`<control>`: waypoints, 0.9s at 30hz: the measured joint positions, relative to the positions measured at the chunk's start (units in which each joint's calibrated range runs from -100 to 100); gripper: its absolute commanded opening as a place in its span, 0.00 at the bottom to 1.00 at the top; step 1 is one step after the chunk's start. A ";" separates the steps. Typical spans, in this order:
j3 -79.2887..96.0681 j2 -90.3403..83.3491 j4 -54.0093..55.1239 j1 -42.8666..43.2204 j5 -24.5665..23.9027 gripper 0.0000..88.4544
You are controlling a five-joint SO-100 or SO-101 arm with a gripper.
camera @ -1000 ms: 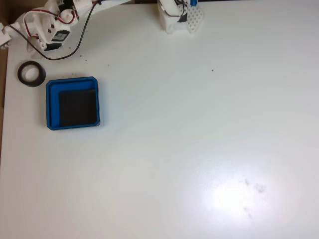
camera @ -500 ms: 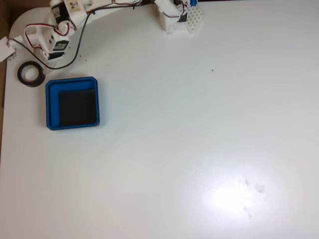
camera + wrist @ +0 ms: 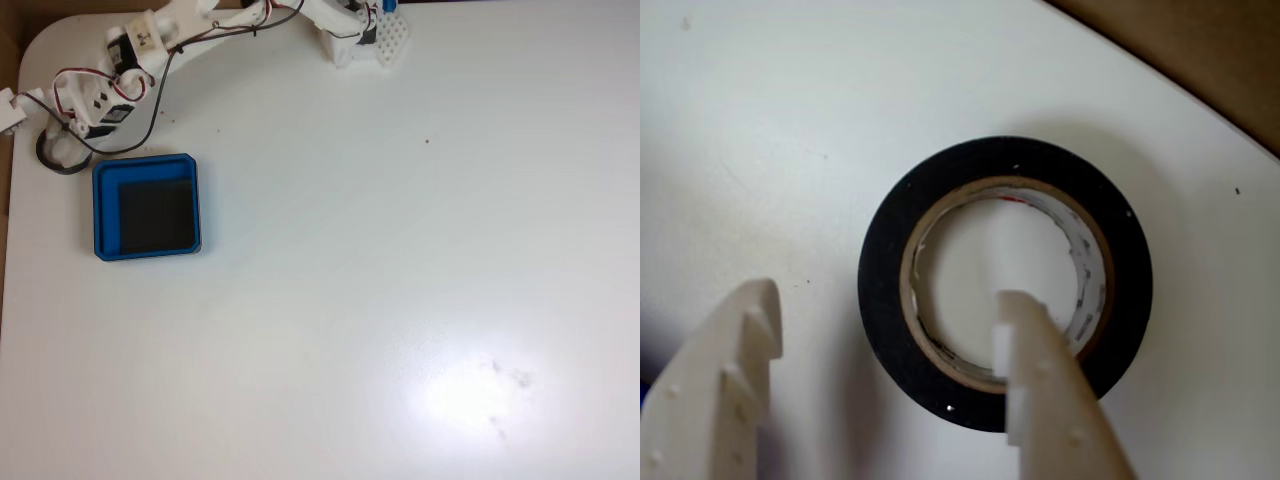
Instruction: Pick the black tape roll and drop it in the blue box
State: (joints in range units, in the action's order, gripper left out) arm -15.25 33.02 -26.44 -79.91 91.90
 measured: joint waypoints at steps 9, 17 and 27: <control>0.00 3.81 0.08 0.00 0.00 0.22; 0.00 4.74 0.16 0.00 0.00 0.22; 0.00 6.27 0.33 0.00 0.00 0.22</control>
State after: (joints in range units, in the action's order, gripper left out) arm -15.25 39.29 -26.11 -79.91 91.90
